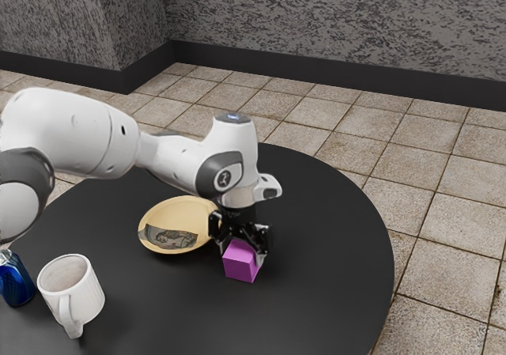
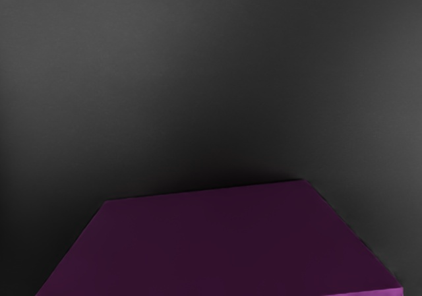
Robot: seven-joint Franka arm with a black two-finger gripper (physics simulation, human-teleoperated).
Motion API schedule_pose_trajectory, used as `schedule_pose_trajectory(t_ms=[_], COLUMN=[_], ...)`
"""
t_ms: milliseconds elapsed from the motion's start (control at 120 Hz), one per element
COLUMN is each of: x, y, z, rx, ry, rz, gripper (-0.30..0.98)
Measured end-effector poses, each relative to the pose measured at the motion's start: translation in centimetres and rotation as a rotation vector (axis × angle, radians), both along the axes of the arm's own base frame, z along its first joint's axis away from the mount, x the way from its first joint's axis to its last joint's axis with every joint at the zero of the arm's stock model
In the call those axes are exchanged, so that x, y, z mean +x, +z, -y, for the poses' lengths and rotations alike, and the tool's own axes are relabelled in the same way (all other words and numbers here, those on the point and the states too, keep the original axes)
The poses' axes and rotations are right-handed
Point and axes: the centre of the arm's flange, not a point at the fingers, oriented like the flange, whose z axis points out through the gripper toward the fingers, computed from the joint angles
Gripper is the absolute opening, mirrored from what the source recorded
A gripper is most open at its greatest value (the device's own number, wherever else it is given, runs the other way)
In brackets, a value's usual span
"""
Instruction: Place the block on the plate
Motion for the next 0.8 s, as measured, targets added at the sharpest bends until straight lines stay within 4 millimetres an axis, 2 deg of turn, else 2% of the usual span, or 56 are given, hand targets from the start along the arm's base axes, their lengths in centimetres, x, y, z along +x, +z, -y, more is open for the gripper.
schedule_pose_trajectory(t_ms=[292,492,625,800], x=[0.1,0.2,0.3,1.4], y=[-0.6,0.4,1.6,5.3], z=[0.1,0.2,0.3,-0.1], rx=[-0.016,-0.022,-0.026,-0.032], ry=[0.026,0.034,0.036,0.037], rz=[-0.002,0.014,0.032,0.085], gripper=[0.51,0.45,0.43,0.42])
